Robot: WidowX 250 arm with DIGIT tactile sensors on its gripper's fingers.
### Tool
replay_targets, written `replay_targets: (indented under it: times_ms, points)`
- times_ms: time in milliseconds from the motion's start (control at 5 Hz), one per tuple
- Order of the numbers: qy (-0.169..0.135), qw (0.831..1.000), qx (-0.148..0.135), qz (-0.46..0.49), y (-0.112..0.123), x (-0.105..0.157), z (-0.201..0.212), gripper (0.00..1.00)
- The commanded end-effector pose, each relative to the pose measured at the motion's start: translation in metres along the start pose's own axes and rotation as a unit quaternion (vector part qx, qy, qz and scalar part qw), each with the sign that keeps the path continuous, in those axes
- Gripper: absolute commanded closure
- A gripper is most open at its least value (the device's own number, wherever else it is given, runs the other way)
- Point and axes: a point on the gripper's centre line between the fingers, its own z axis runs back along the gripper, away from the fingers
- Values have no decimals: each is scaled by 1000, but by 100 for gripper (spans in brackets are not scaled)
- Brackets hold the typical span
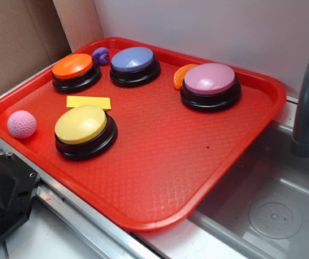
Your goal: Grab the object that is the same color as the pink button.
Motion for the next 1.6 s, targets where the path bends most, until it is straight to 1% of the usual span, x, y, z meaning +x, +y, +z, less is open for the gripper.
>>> replay_targets:
  times_ms: [0,200,400,600,800,1000,1200,1400]
  points:
    - [0,1000,0,0,0,0,0,0]
    - [-28,999,-1,-17,18,-3,-31,0]
    - [-31,999,-14,-29,32,0,-59,0]
    - [-32,999,0,-36,53,-5,-91,0]
    - [-29,999,-5,-34,72,-16,-121,0]
    - [-24,999,-14,-29,86,-28,-141,0]
    - [-15,1000,16,-19,107,-36,-154,0]
    - [-1,1000,28,-11,116,-36,-175,0]
